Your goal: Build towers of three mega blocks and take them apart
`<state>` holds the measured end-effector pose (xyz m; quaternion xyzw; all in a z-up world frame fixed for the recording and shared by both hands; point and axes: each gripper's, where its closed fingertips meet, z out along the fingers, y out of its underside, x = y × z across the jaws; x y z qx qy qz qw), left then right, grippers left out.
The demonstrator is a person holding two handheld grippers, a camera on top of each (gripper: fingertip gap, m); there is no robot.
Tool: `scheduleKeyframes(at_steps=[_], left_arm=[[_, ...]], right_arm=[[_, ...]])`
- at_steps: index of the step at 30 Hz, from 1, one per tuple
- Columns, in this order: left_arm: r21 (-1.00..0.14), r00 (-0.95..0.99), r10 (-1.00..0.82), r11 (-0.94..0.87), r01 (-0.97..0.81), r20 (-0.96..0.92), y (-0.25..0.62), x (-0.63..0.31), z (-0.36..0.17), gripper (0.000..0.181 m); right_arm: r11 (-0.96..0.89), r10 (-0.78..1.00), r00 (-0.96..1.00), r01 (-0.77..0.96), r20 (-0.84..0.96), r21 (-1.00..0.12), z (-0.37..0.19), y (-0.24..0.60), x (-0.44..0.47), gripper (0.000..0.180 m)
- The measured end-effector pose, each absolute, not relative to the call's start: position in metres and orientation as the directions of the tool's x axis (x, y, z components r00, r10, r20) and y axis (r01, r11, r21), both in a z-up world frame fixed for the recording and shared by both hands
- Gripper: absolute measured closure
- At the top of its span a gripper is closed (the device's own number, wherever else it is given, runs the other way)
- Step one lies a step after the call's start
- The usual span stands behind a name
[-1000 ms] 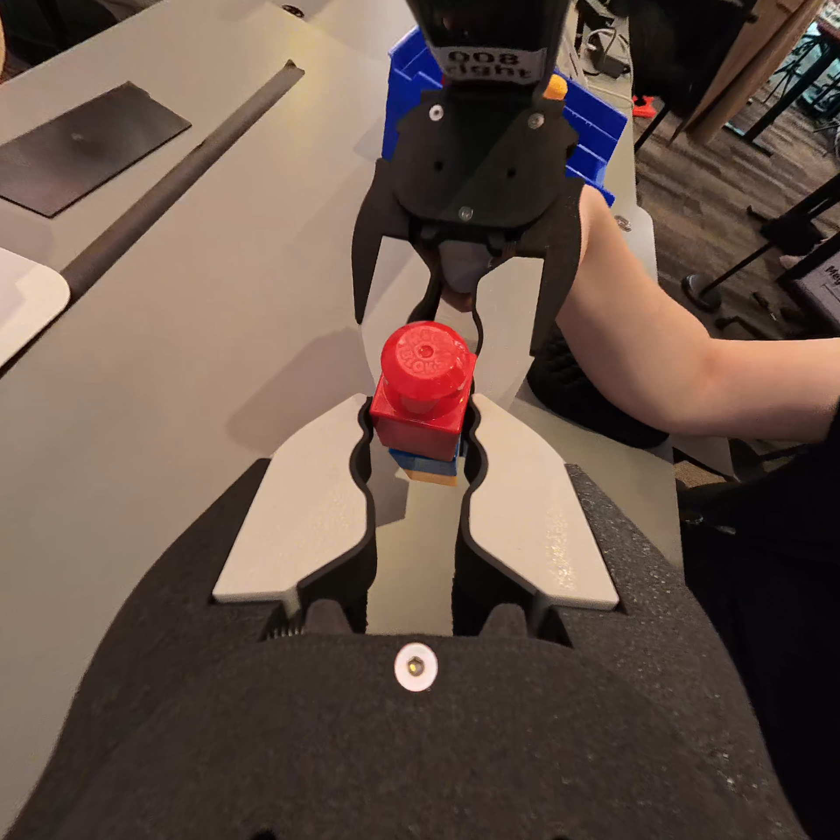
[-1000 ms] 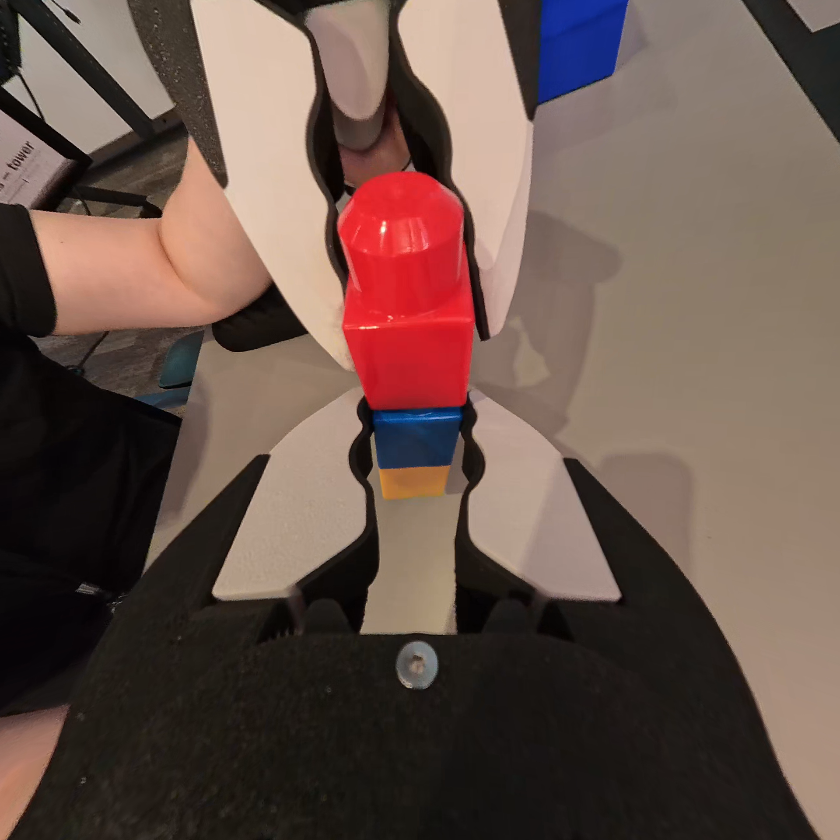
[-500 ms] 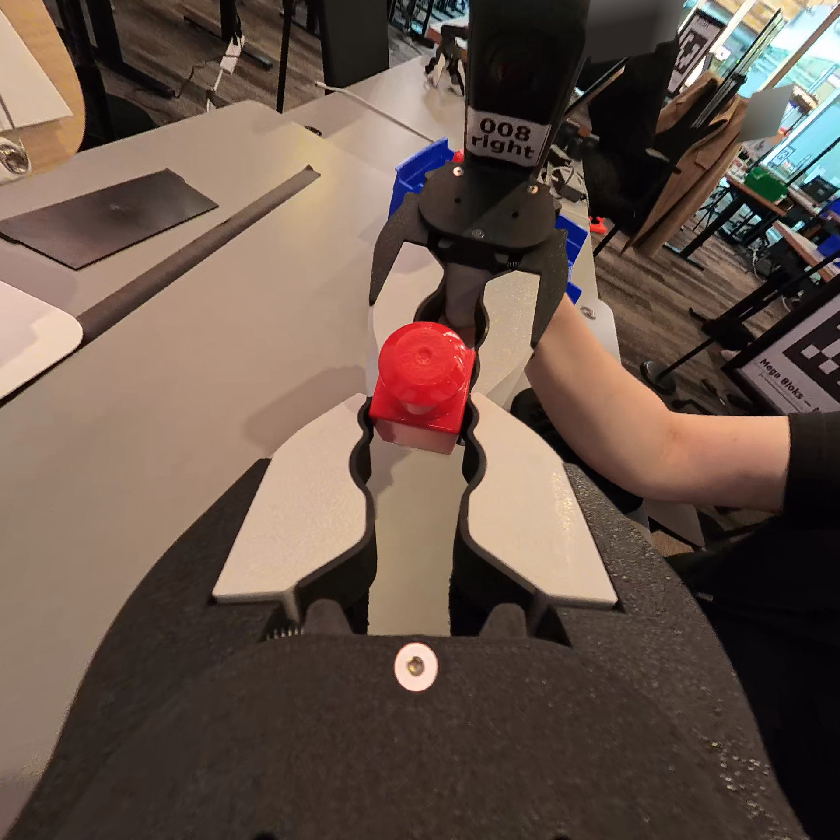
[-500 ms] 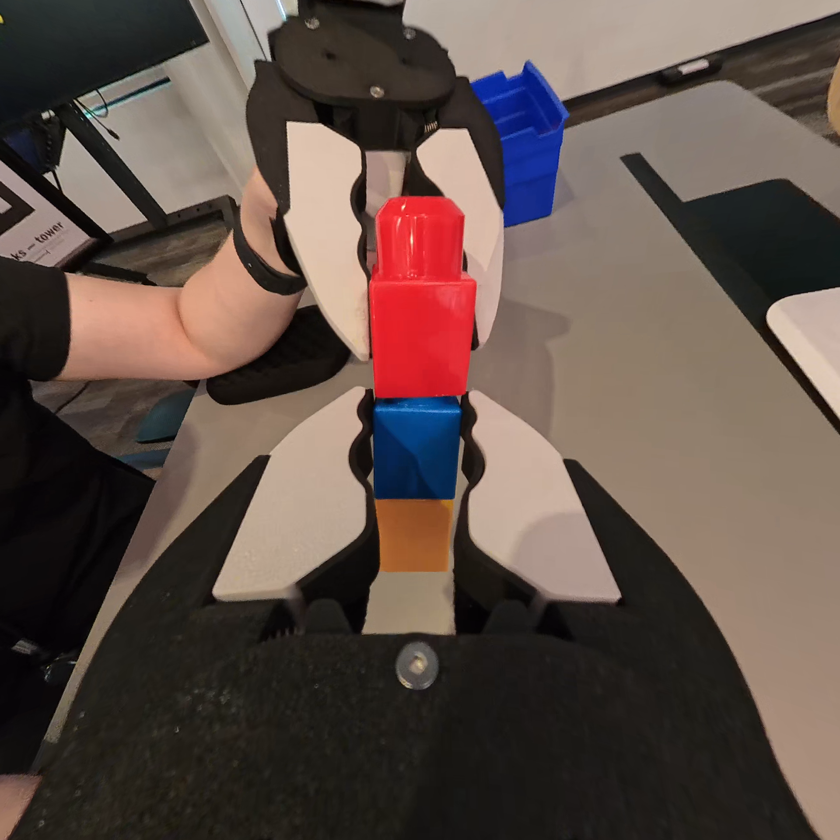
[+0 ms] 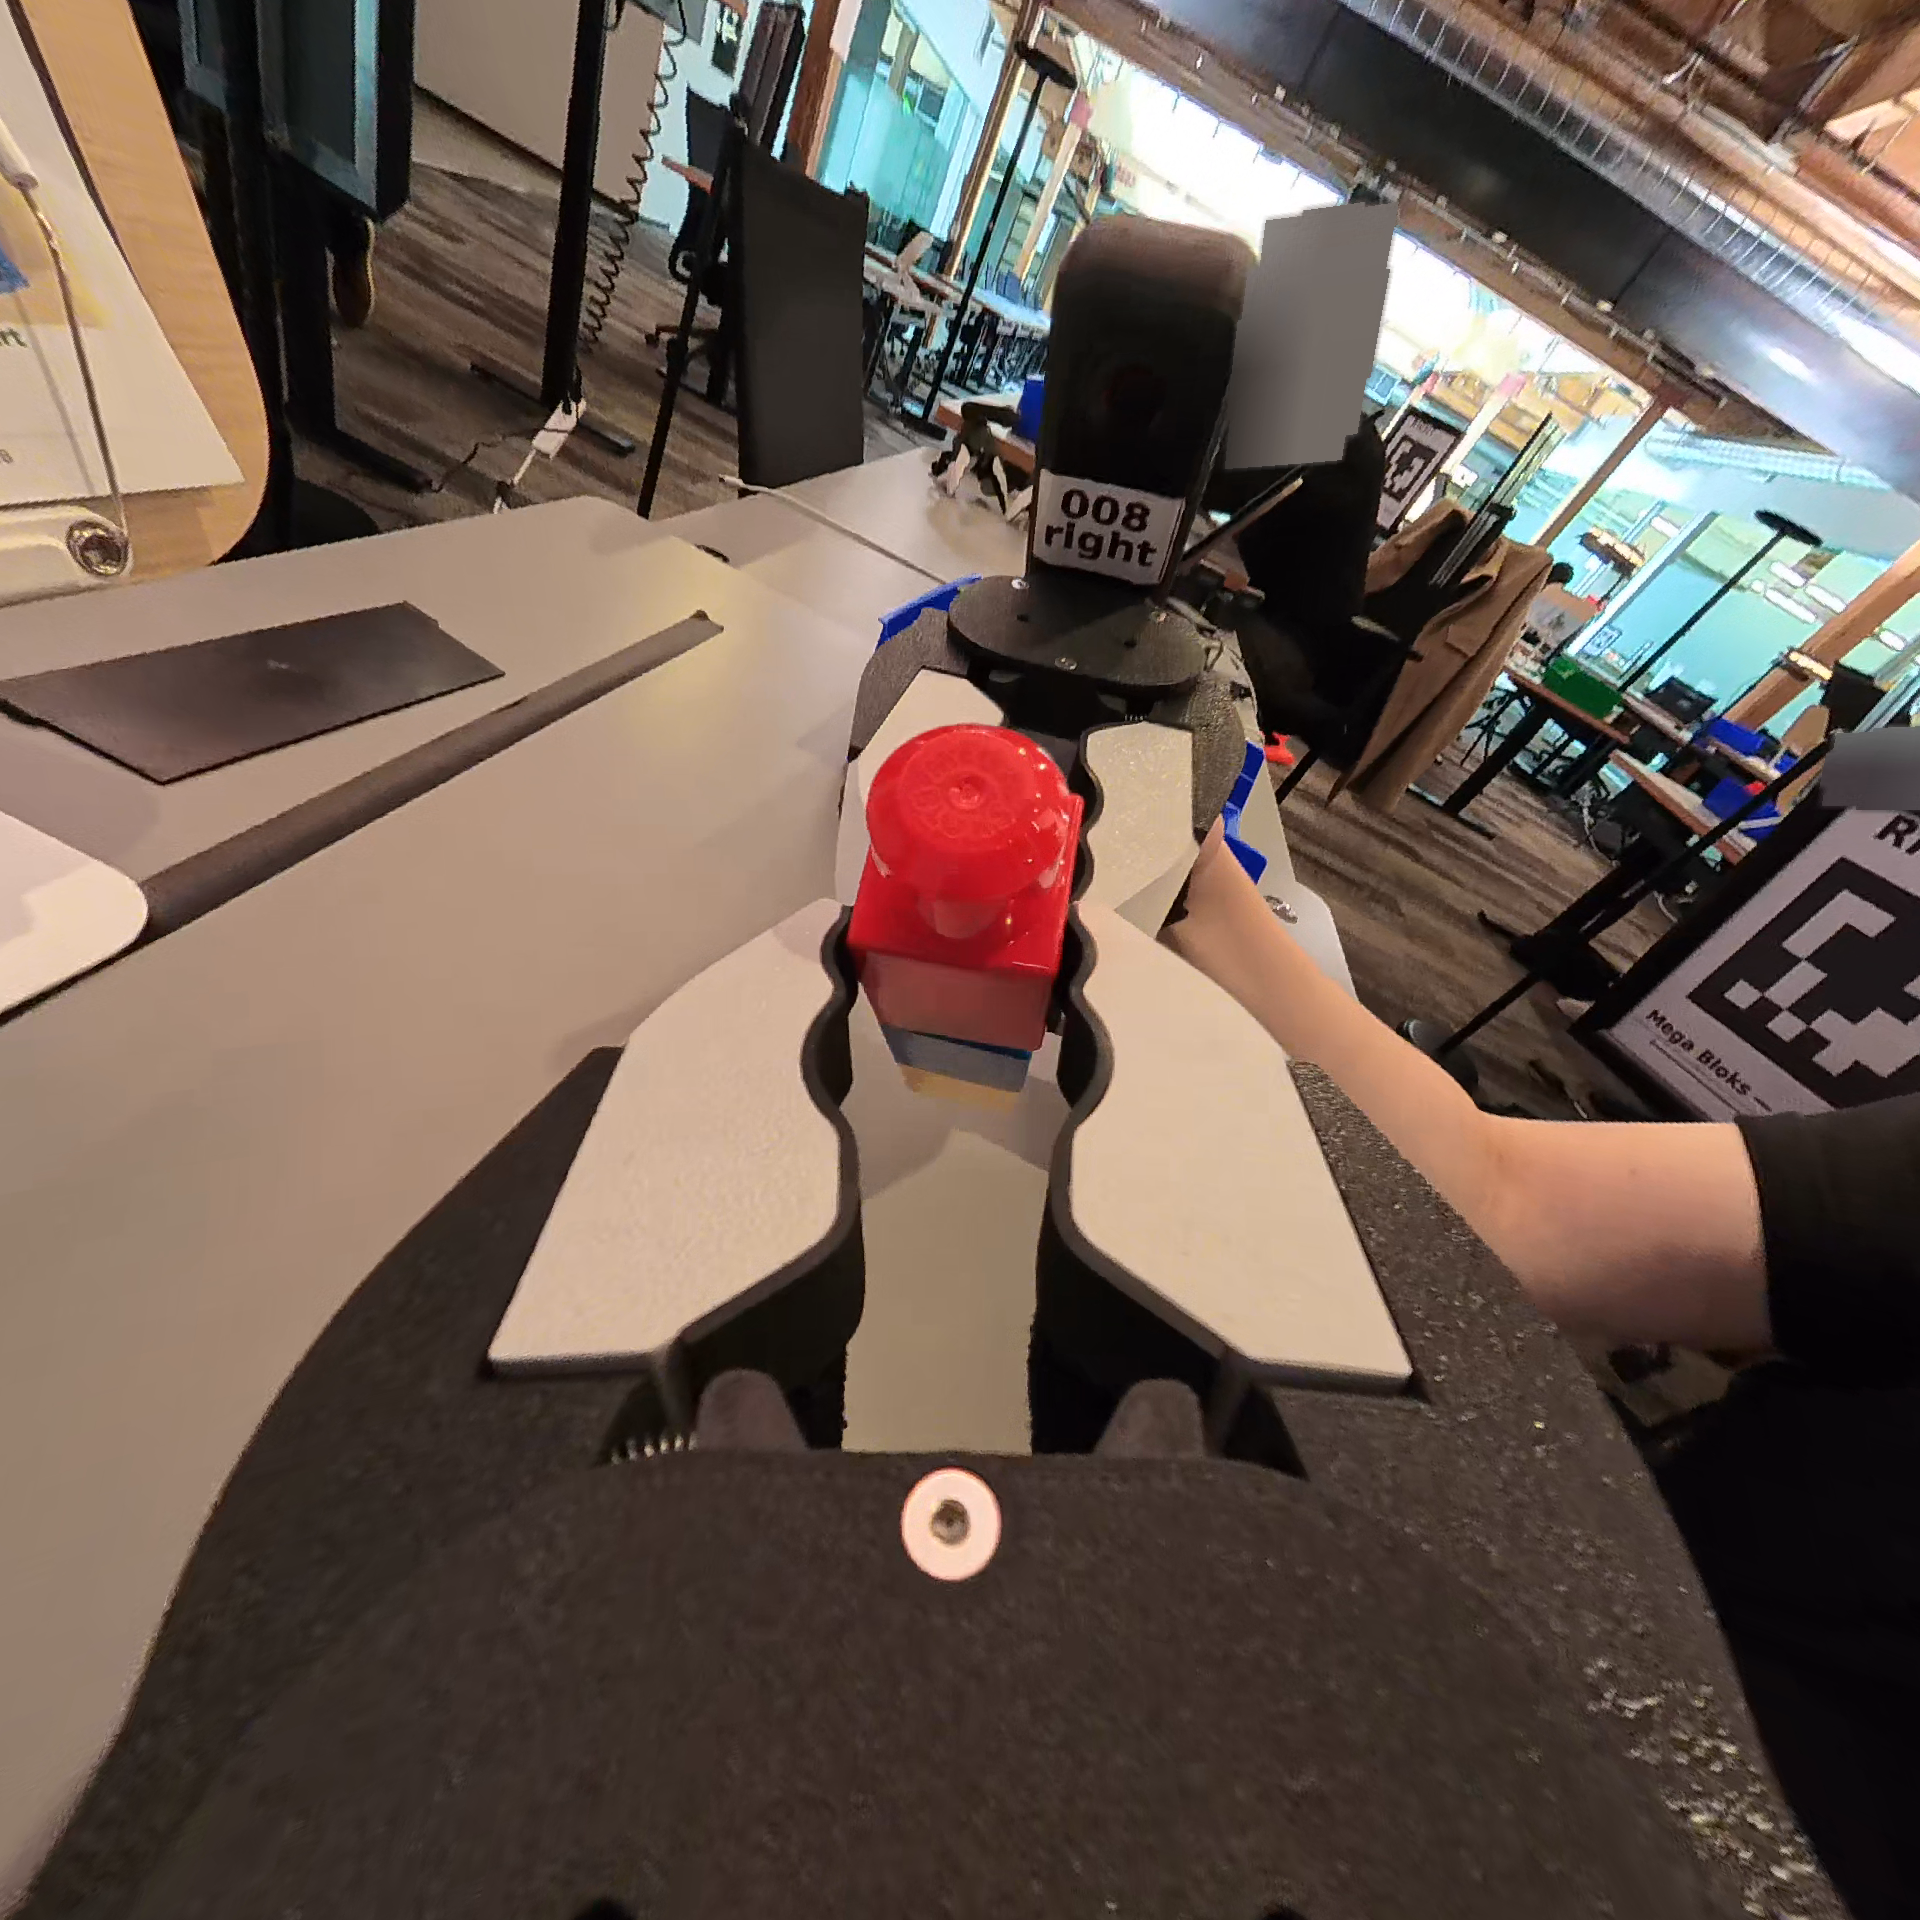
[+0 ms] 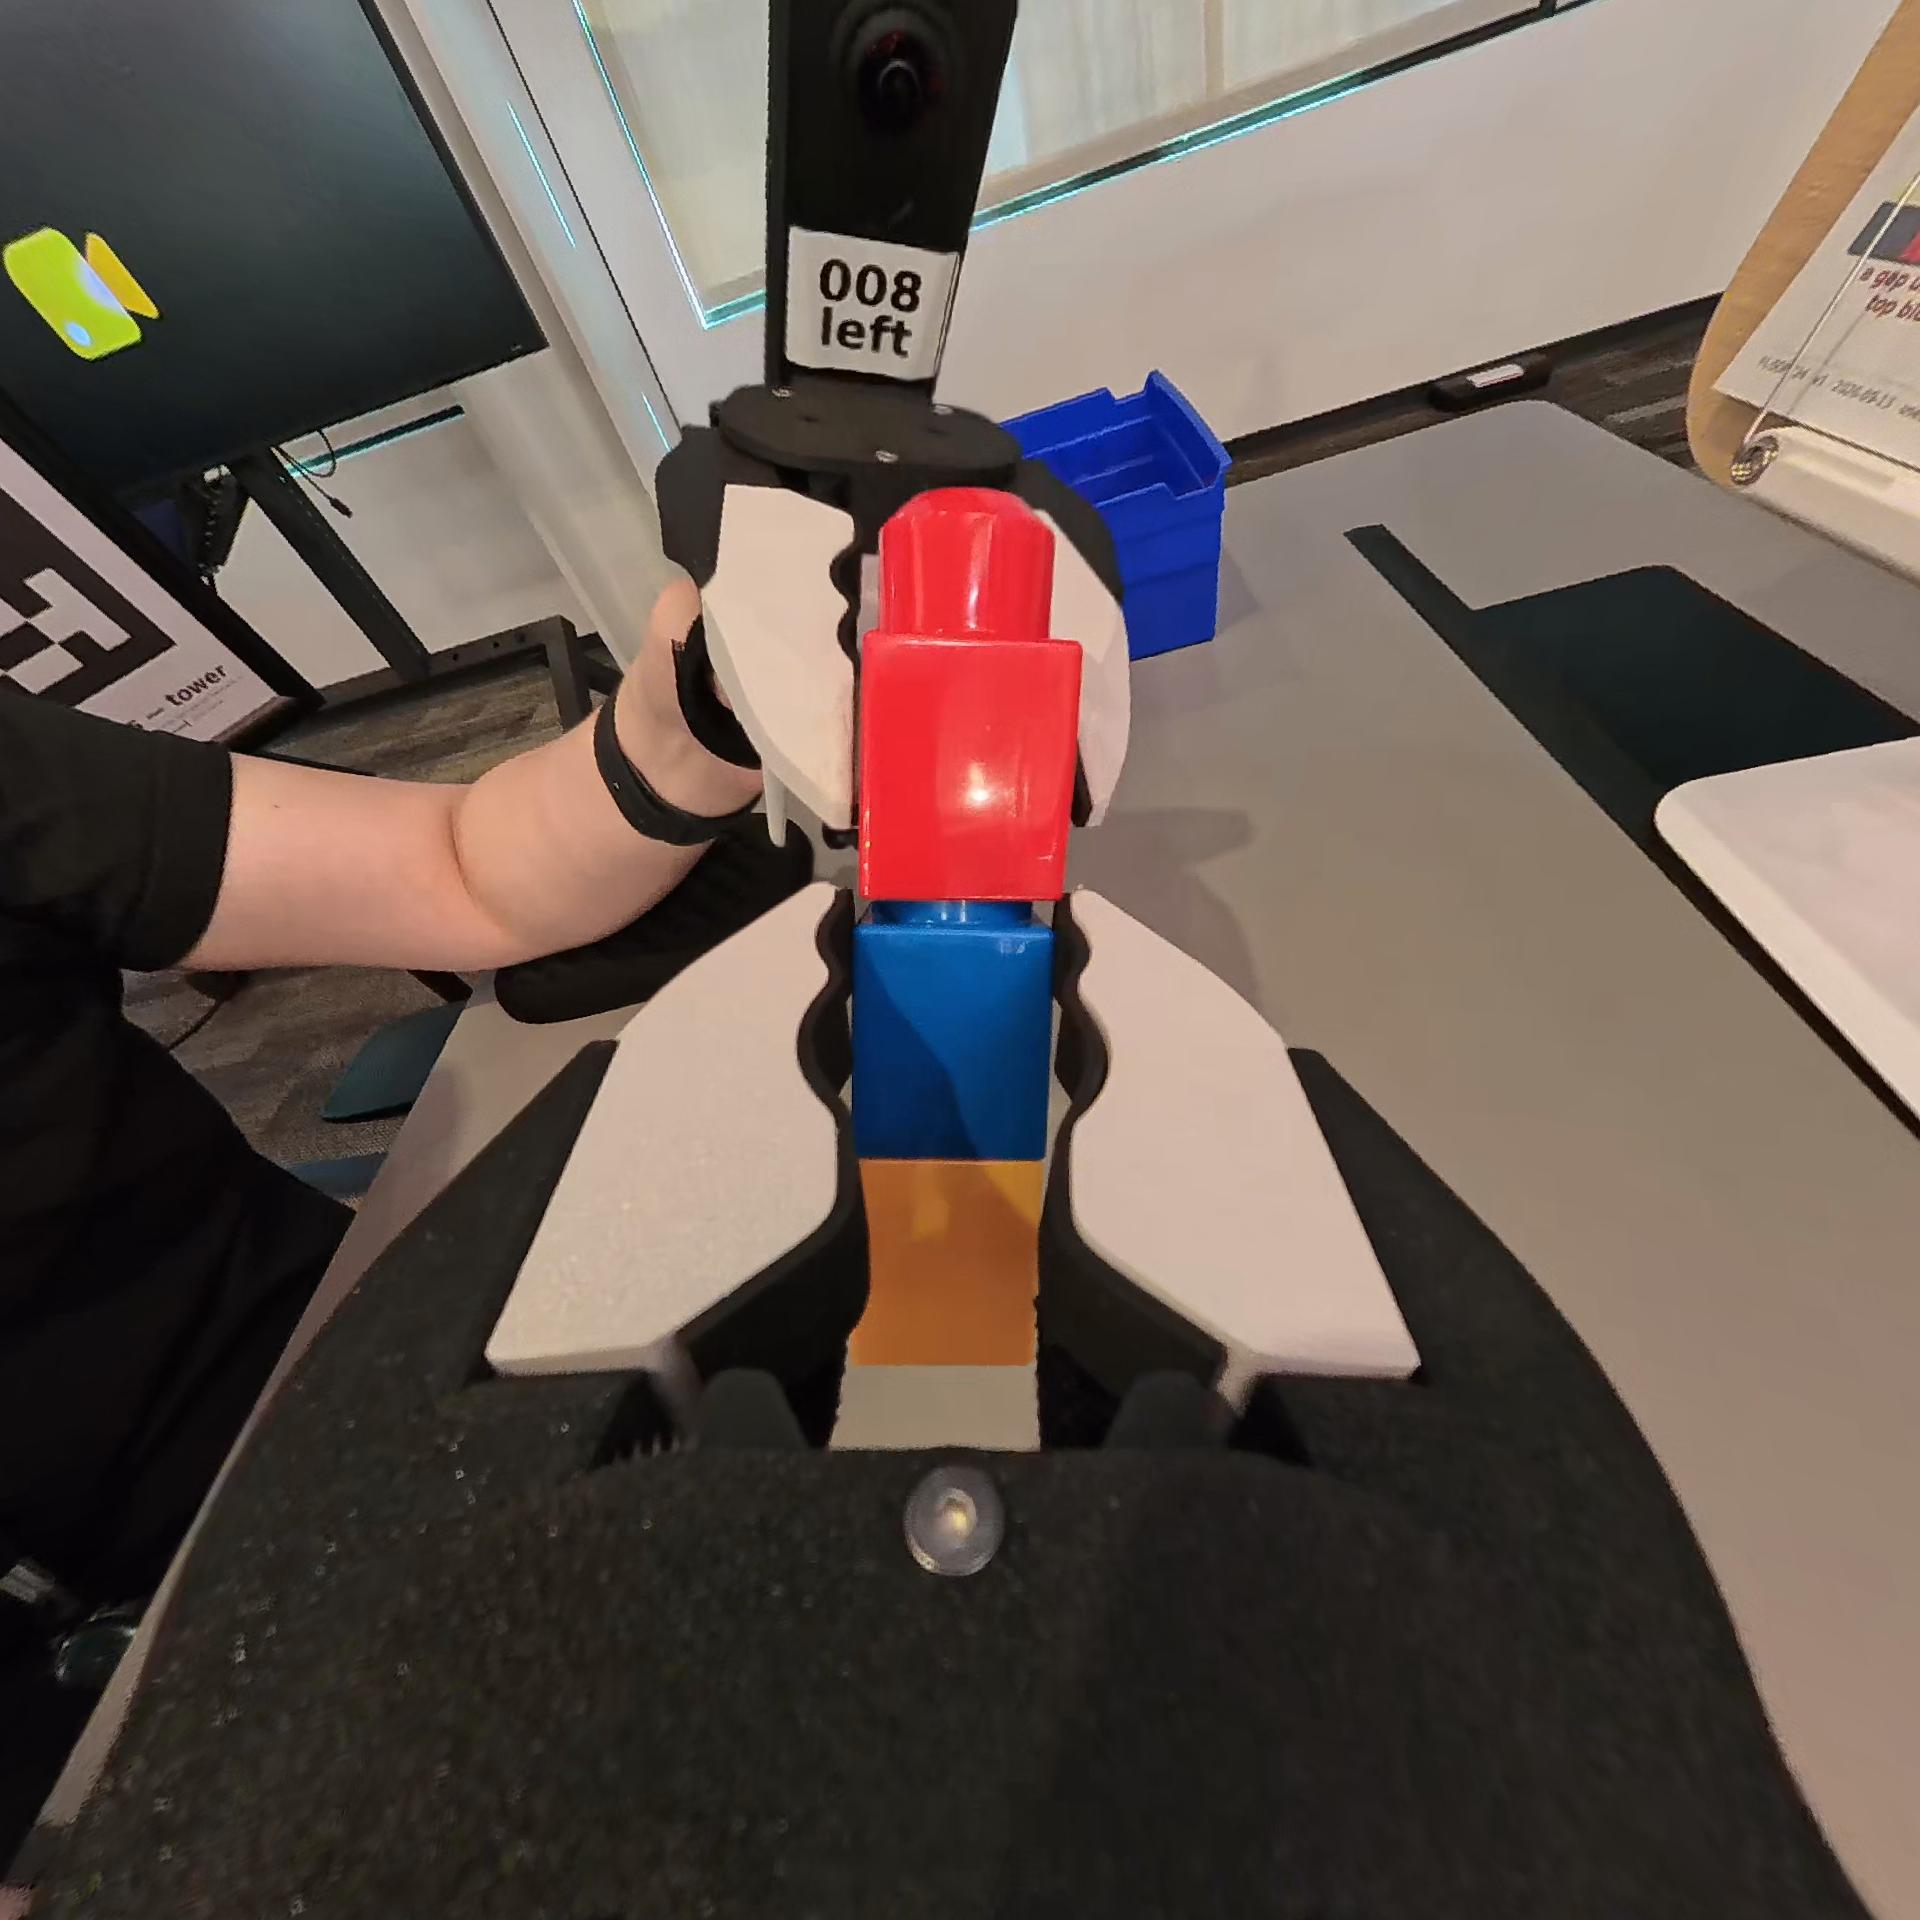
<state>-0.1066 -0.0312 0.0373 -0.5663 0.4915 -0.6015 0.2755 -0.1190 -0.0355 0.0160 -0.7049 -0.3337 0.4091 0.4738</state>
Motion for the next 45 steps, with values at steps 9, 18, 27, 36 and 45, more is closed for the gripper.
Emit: scheduleKeyframes(at_steps=[9, 18, 27, 36, 45], left_arm=[[-0.911, -0.257, -0.877, -0.364, -0.195, 0.406, -0.036, -0.107, 0.042, 0.145], [-0.929, -0.265, -0.894, -0.321, -0.183, 0.362, -0.038, -0.106, 0.041, 0.145], [-0.946, -0.233, -0.92, -0.287, -0.148, 0.315, -0.037, -0.103, 0.041, 0.145], [-0.891, -0.282, -0.845, -0.438, -0.119, 0.454, -0.034, -0.103, 0.048, 0.145], [-0.901, -0.264, -0.862, -0.406, -0.15, 0.432, -0.029, -0.112, 0.052, 0.145]], right_arm=[[-0.296, 0.869, 0.433, 0.066, -0.24, -0.953, 0.024, -0.039, -0.118, 0.144], [-0.31, 0.872, 0.411, 0.045, -0.265, -0.95, 0.023, -0.04, -0.118, 0.144], [-0.314, 0.867, 0.411, 0.013, -0.281, -0.949, 0.025, -0.037, -0.115, 0.144], [-0.333, 0.857, 0.403, -0.04, -0.321, -0.942, 0.035, -0.036, -0.116, 0.144], [-0.356, 0.82, 0.516, 0.12, -0.248, -0.927, 0.025, -0.042, -0.109, 0.132]])
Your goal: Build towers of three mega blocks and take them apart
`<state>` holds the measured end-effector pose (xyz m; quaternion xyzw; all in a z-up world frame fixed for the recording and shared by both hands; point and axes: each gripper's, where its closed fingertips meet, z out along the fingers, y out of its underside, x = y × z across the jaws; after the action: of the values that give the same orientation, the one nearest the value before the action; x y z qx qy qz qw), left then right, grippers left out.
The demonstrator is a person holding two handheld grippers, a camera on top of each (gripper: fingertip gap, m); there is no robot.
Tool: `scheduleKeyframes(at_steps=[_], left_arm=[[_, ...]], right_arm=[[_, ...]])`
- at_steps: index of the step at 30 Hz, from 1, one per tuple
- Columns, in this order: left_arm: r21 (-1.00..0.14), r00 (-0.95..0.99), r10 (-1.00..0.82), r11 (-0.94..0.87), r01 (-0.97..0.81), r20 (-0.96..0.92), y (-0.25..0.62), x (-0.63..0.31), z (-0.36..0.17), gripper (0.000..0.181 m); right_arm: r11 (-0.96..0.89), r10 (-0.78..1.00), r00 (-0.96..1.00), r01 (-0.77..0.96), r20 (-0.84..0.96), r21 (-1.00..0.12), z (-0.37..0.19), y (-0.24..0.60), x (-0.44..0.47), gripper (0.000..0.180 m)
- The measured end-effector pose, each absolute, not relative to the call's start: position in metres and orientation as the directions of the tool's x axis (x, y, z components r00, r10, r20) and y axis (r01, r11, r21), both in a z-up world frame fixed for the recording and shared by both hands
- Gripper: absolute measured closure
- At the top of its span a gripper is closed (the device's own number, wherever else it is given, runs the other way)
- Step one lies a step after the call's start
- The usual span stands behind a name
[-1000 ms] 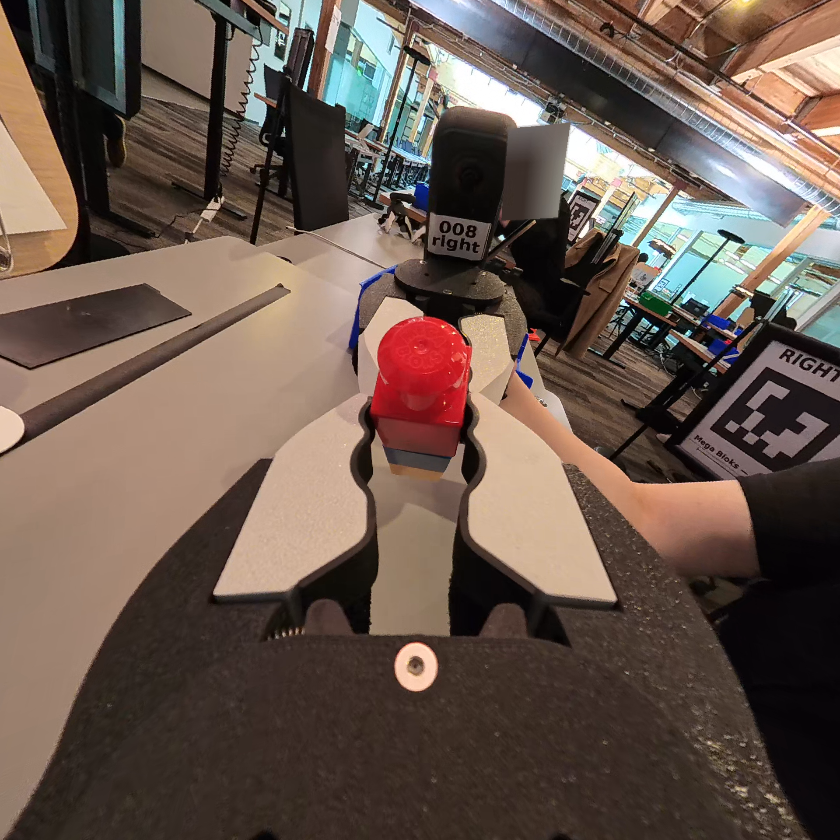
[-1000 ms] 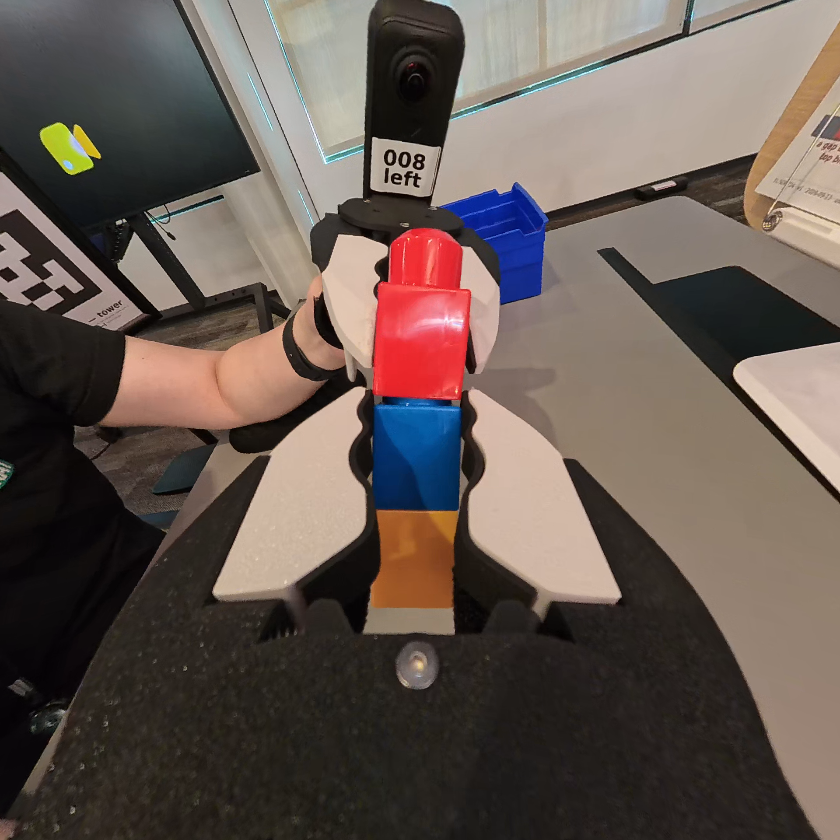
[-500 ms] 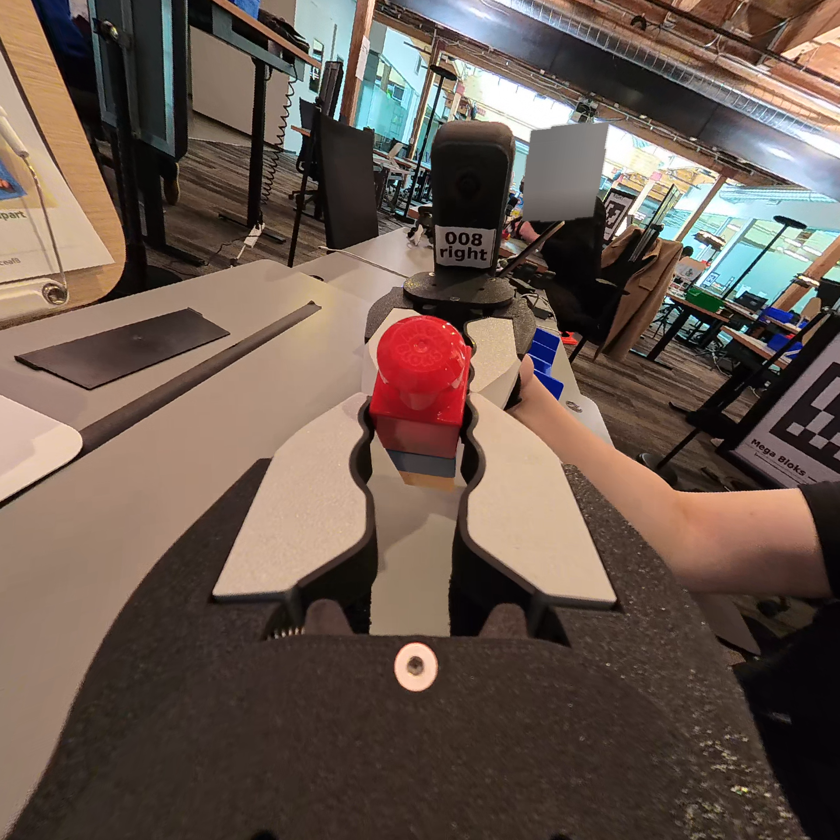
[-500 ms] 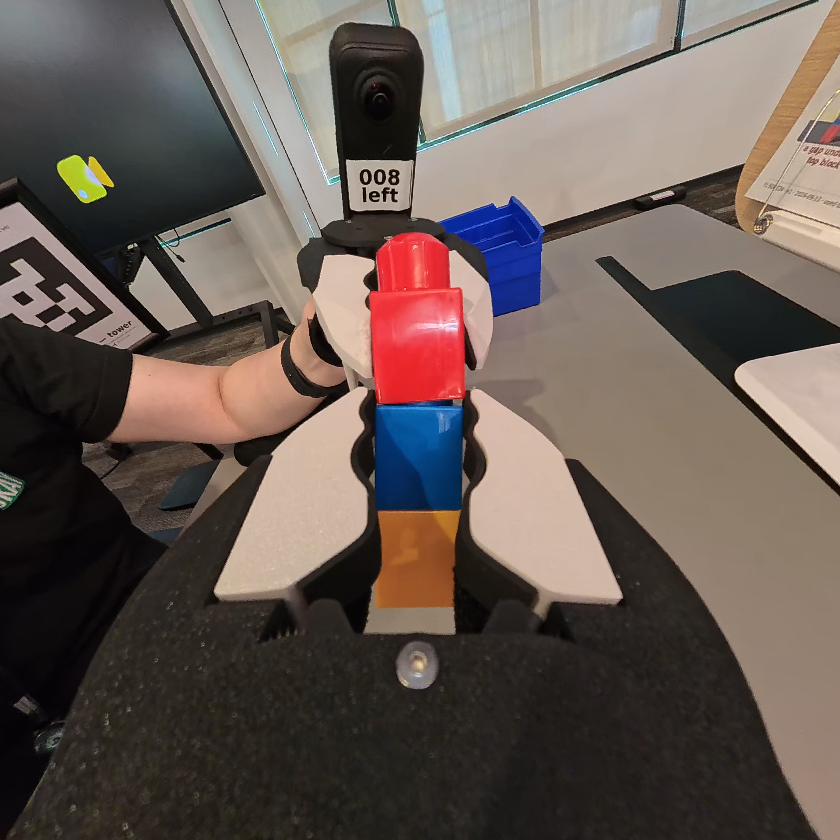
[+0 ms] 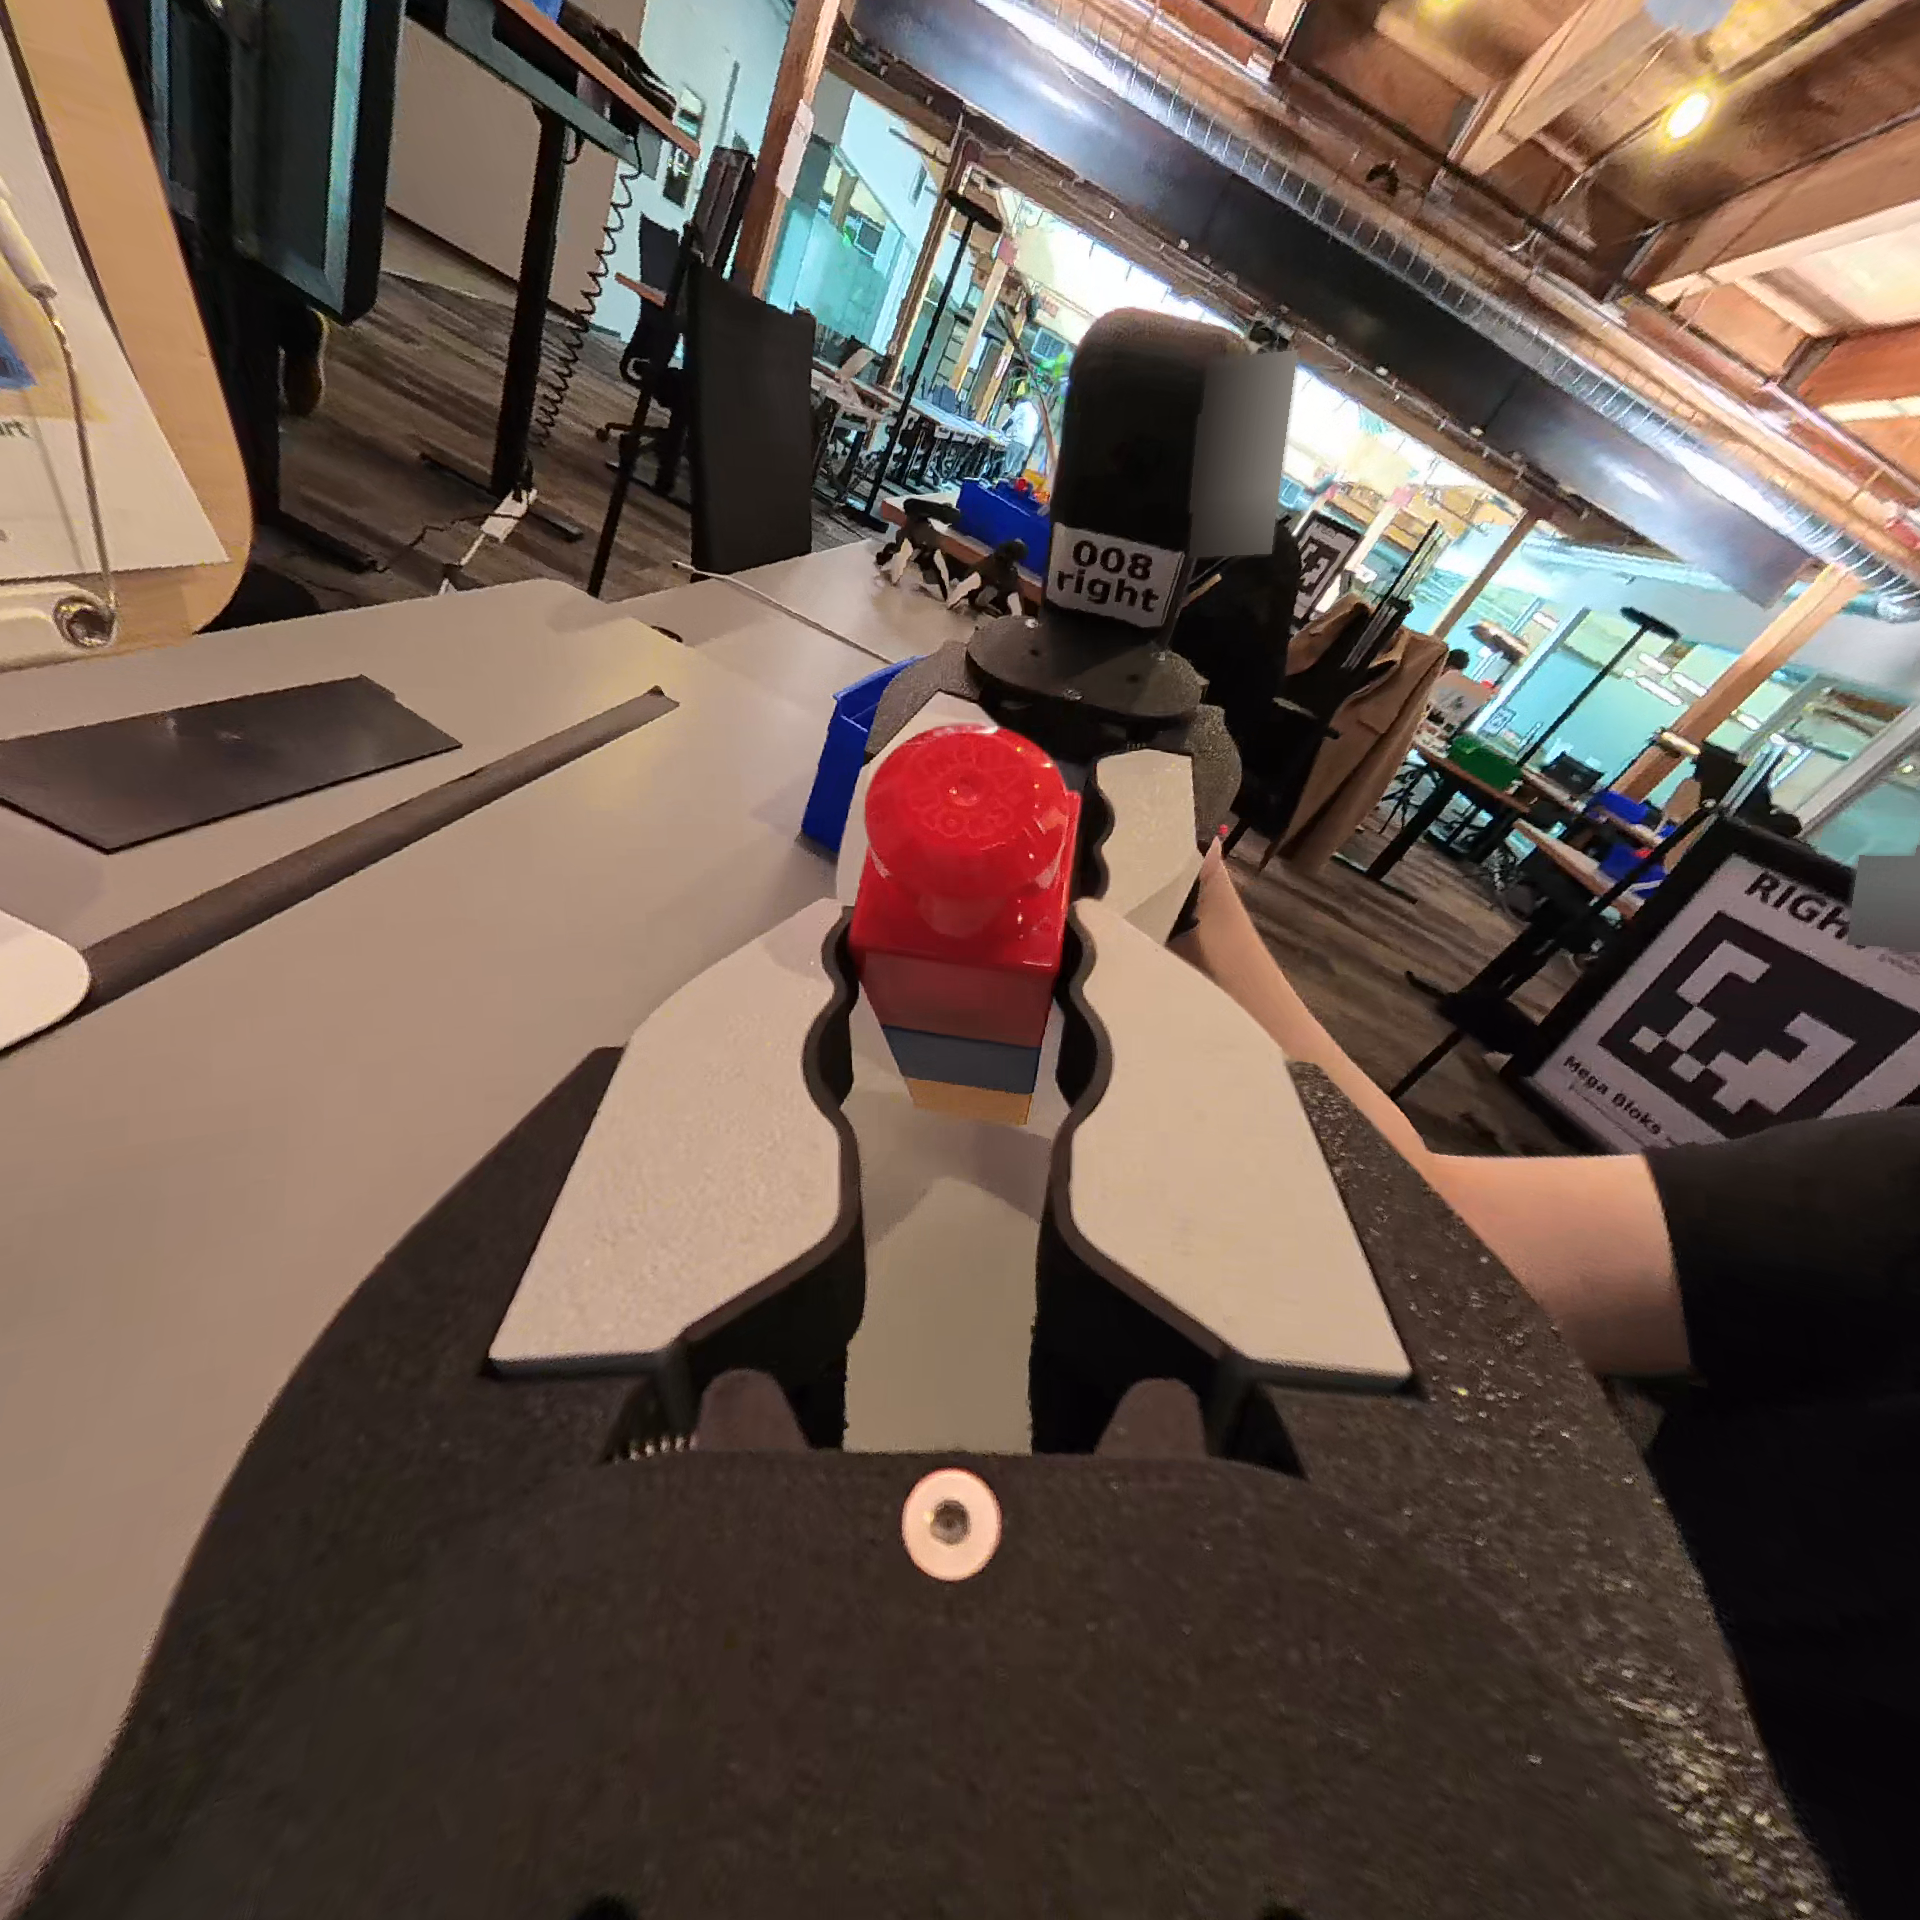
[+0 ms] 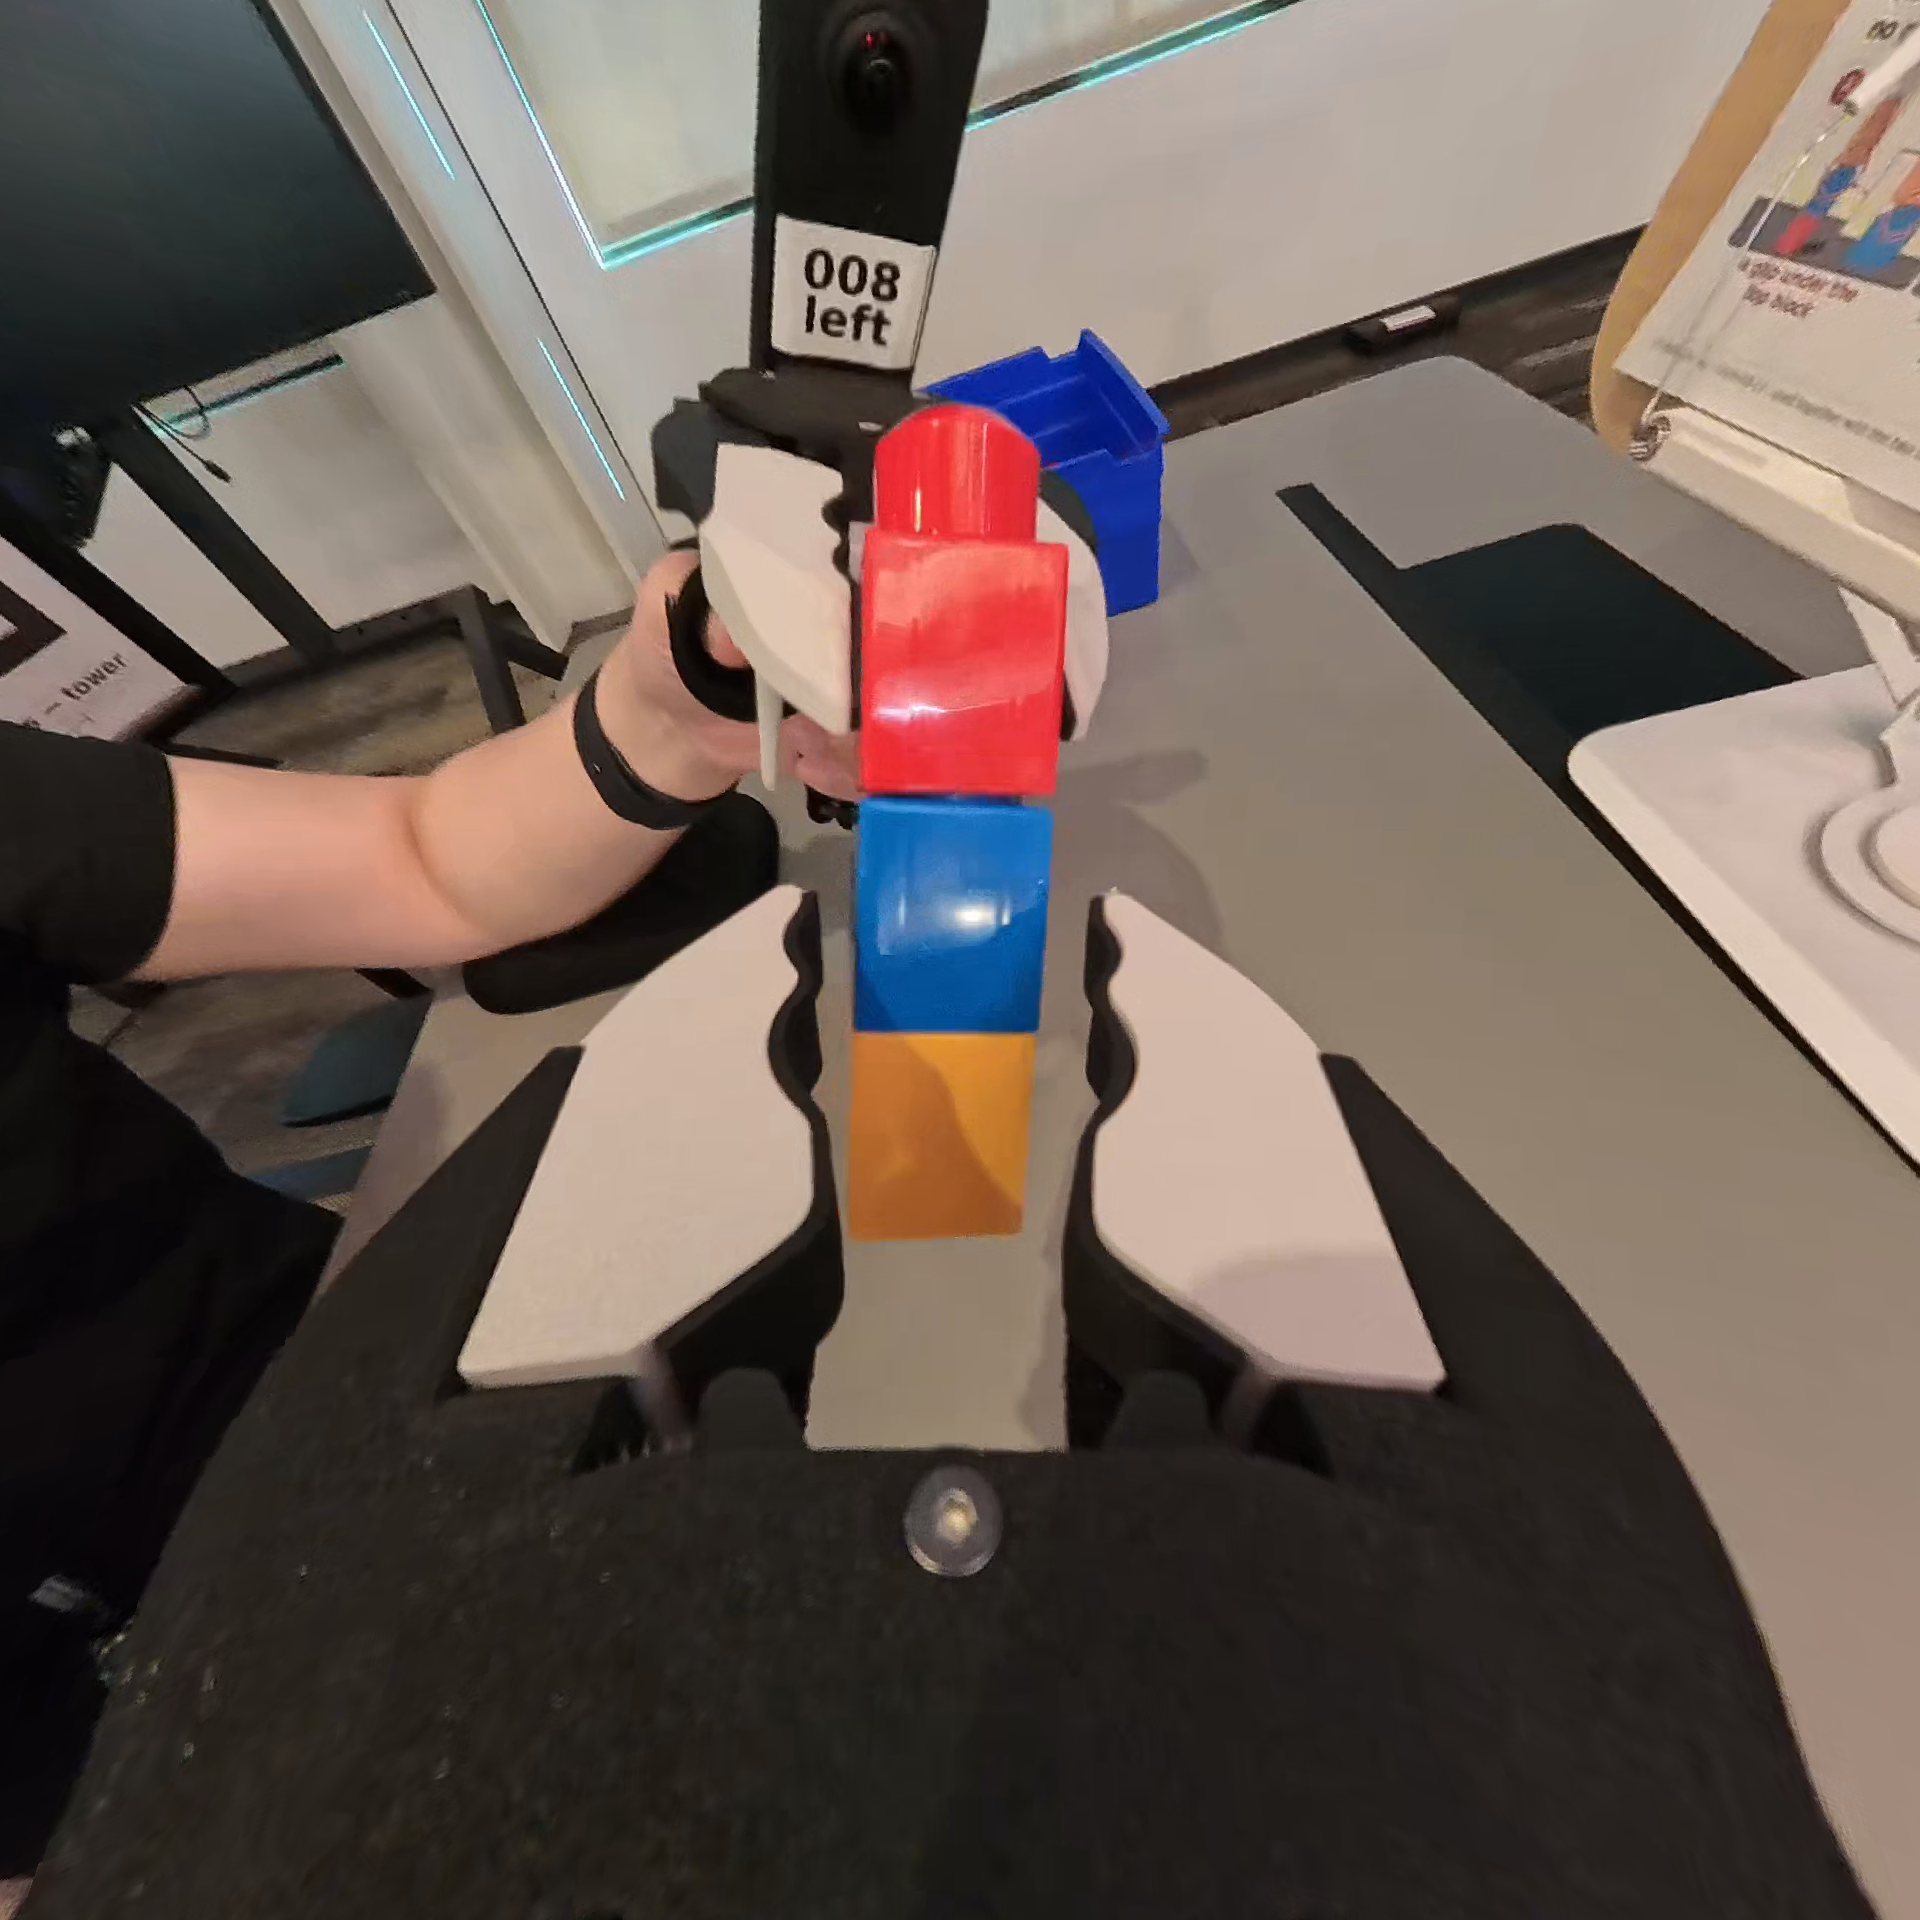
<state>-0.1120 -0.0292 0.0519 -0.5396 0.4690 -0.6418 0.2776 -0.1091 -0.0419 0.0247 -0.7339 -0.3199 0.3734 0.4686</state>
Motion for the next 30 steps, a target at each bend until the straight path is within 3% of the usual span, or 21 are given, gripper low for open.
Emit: scheduleKeyframes(at_steps=[4, 8, 19, 30], left_arm=[[-0.908, -0.263, -0.87, -0.393, -0.142, 0.418, -0.031, -0.112, 0.054, 0.145], [-0.909, -0.277, -0.866, -0.4, -0.117, 0.417, -0.027, -0.12, 0.064, 0.145], [-0.92, -0.215, -0.898, -0.351, -0.177, 0.384, -0.021, -0.119, 0.049, 0.145], [-0.947, -0.28, -0.909, -0.268, -0.177, 0.31, -0.035, -0.124, 0.056, 0.145]], right_arm=[[-0.411, 0.823, 0.502, 0.2, -0.267, -0.89, 0.011, -0.045, -0.118, 0.143], [-0.375, 0.839, 0.466, 0.121, -0.281, -0.919, 0.025, -0.041, -0.124, 0.144], [-0.354, 0.816, 0.549, 0.226, -0.181, -0.908, 0.008, -0.03, -0.122, 0.145], [-0.361, 0.875, 0.415, 0.217, -0.249, -0.907, 0.003, -0.042, -0.142, 0.145]])
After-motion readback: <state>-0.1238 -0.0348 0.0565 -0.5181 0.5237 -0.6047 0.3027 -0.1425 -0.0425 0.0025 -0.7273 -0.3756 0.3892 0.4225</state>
